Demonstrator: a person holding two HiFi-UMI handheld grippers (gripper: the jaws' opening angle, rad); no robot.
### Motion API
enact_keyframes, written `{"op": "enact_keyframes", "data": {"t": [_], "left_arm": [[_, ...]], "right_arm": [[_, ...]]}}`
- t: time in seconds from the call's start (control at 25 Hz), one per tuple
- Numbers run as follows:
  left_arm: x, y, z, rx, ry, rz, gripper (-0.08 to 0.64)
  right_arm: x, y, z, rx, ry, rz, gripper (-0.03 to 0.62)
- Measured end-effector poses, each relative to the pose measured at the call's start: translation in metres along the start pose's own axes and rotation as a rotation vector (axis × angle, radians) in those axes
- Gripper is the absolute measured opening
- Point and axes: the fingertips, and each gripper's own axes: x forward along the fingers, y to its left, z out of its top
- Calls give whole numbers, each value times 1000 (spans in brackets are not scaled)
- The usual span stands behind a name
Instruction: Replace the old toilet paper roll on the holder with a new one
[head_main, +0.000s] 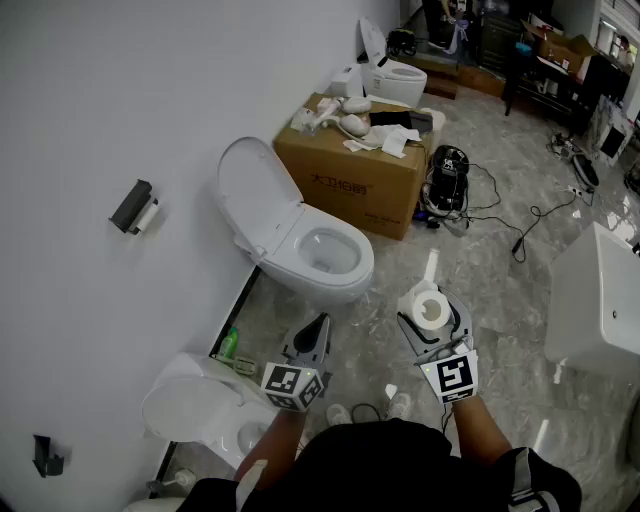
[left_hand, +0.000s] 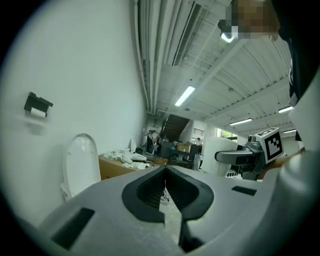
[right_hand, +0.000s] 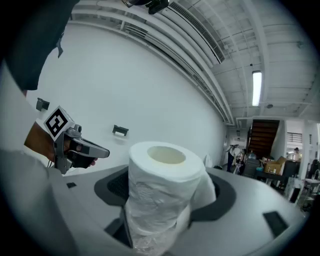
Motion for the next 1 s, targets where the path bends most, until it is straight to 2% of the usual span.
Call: {"op": "enact_keyframes", "data": {"t": [0.44, 0.72, 1.0], "left_arm": [[-10, 38, 12, 17, -8, -3, 5], [-42, 94, 18, 14, -41, 40, 5], [-63, 137, 31, 23, -64, 98, 5]], "right_arm": [[41, 24, 14, -56, 8, 5, 328], [80, 65, 28, 1, -28, 36, 330], [119, 98, 43, 14, -46, 98, 330]]}}
